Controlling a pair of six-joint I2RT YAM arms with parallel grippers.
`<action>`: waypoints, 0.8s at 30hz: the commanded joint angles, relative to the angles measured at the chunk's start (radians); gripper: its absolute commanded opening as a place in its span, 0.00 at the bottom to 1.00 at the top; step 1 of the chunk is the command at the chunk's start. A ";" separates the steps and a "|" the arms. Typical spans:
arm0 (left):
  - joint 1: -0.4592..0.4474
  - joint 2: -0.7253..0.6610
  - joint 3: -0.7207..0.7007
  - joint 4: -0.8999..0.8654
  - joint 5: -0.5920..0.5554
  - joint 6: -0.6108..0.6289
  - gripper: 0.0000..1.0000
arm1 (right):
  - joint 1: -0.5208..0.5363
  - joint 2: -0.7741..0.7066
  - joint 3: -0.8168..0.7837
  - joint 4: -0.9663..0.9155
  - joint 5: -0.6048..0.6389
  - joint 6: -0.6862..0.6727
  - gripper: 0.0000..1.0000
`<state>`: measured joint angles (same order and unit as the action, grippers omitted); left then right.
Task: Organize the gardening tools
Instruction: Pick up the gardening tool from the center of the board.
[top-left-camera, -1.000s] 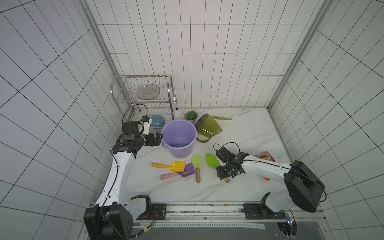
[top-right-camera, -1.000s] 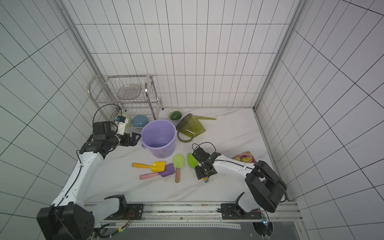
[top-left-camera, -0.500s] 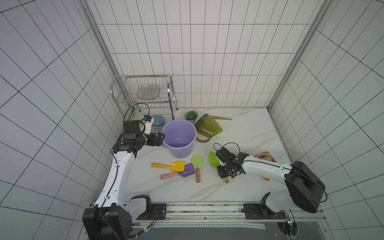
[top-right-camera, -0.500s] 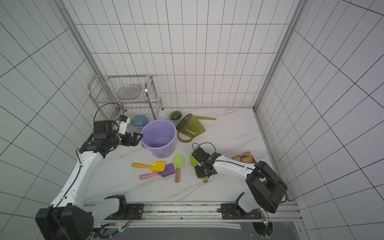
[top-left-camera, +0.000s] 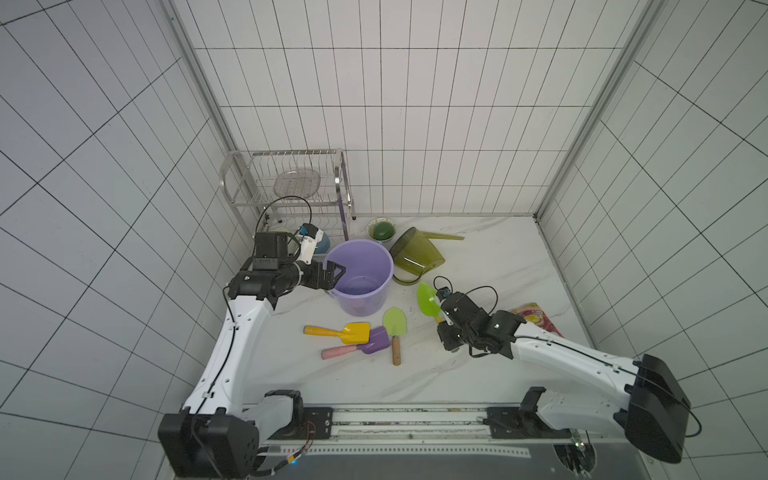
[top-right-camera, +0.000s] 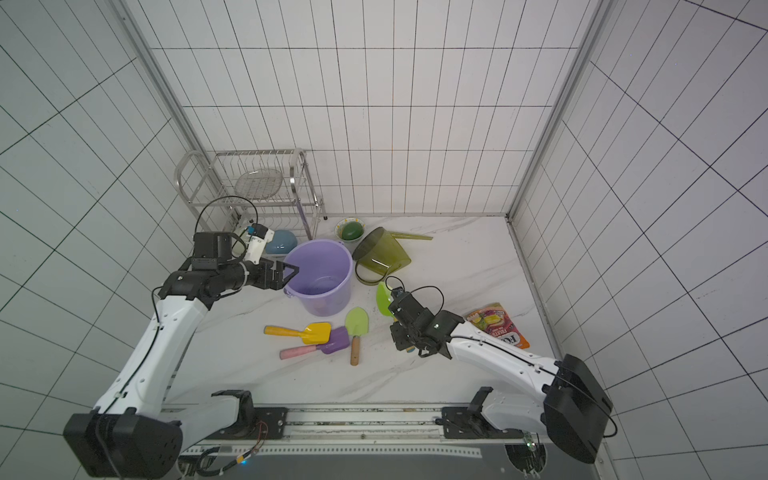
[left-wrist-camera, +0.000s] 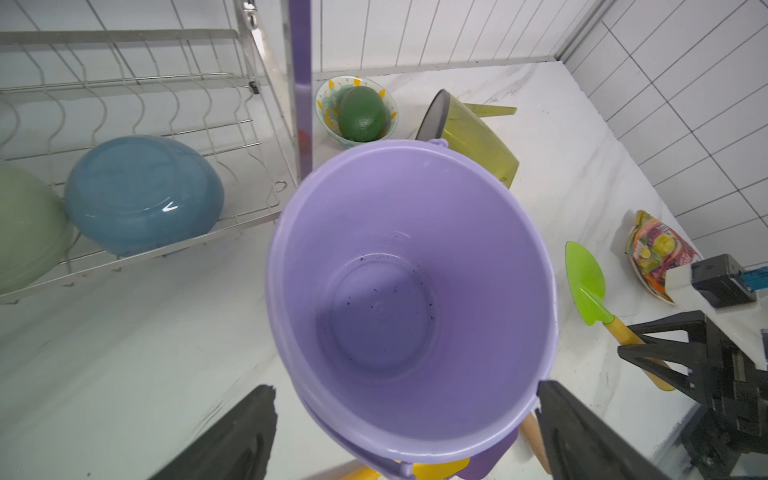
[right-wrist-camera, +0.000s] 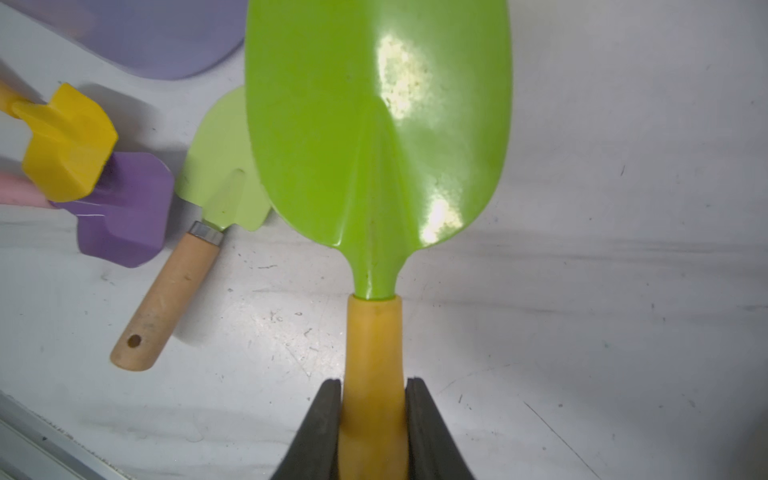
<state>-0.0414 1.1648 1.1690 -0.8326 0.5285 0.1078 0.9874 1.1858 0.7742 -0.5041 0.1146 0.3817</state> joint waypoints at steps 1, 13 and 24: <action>-0.057 0.015 0.049 -0.047 0.036 -0.022 0.99 | 0.037 -0.039 0.055 0.048 0.088 -0.059 0.17; -0.257 0.084 0.087 -0.098 0.112 -0.068 0.98 | 0.217 0.006 0.129 0.152 0.183 -0.206 0.18; -0.314 0.117 0.069 -0.098 0.161 -0.066 0.85 | 0.290 0.049 0.149 0.213 0.215 -0.249 0.18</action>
<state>-0.3481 1.2701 1.2320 -0.9340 0.6586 0.0353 1.2659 1.2331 0.8944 -0.3347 0.2958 0.1520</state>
